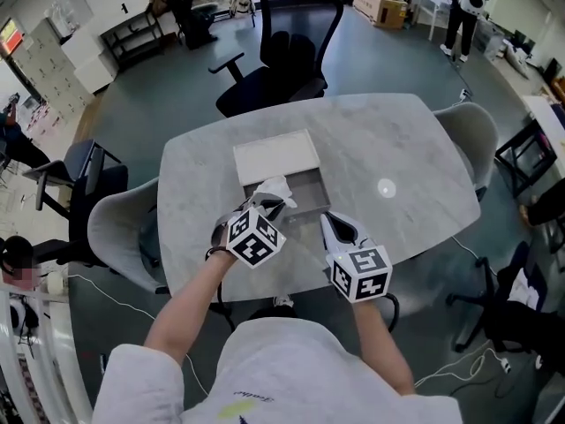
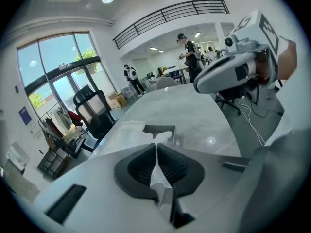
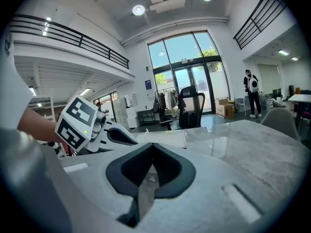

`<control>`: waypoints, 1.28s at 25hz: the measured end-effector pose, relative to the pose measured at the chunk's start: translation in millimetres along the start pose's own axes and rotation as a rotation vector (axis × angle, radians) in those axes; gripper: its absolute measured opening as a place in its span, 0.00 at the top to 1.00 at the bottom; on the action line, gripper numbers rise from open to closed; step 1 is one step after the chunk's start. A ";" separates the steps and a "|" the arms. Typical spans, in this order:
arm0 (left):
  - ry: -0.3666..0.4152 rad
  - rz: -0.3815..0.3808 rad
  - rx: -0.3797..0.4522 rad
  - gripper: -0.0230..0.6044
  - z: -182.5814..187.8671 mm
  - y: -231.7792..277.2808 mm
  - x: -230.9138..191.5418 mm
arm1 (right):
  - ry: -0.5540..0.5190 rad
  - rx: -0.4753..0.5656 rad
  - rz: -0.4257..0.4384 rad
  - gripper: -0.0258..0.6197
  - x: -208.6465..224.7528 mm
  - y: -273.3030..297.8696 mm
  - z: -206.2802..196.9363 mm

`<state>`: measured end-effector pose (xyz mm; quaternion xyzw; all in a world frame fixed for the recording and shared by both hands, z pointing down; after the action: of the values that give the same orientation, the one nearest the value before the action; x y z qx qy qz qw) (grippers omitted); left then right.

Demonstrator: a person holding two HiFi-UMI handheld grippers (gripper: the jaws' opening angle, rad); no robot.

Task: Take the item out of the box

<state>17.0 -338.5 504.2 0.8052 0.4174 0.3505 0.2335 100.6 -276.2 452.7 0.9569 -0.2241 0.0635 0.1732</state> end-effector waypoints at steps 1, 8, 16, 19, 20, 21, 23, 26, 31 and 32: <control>-0.026 0.014 0.014 0.93 1.9 -7.1 0.2 | -0.007 0.005 0.003 0.95 -3.0 -2.7 1.5; -0.210 0.090 0.111 0.93 13.3 -51.8 11.0 | -0.047 0.027 0.029 0.95 -18.8 -21.4 7.1; -0.438 0.174 0.238 0.93 17.5 -91.8 25.1 | -0.077 0.038 0.053 0.95 -35.8 -46.1 7.4; -0.514 0.198 0.284 0.93 17.9 -104.4 33.8 | -0.096 0.037 0.059 0.95 -41.8 -56.7 5.5; -0.538 0.204 0.298 0.93 18.1 -108.1 37.4 | -0.104 0.034 0.062 0.95 -43.5 -60.0 3.7; -0.563 0.207 0.310 0.93 18.1 -111.2 41.0 | -0.110 0.031 0.065 0.95 -44.9 -63.3 1.6; -0.610 0.208 0.325 0.93 17.3 -115.2 48.6 | -0.114 0.024 0.070 0.95 -46.9 -69.4 -2.9; -0.659 0.205 0.334 0.93 14.1 -118.6 59.6 | -0.117 0.013 0.074 0.95 -50.0 -76.2 -9.4; -0.687 0.198 0.335 0.93 11.7 -121.8 75.8 | -0.118 0.009 0.072 0.95 -53.9 -87.2 -14.0; -0.692 0.198 0.336 0.93 12.8 -122.7 77.3 | -0.117 0.009 0.072 0.95 -53.8 -89.6 -13.6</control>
<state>-4.3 -208.4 442.5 0.9391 0.2860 0.0059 0.1905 92.5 -174.2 427.5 0.9511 -0.2679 0.0146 0.1532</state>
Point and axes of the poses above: the fingertips, and each gripper's own axes: y forward along the fingers, x to its right, z out of its top, the point moved 1 cm from there along -y, backward along the fingers, and after that the axes turned 2 degrees about z, right-handed, at the moved point
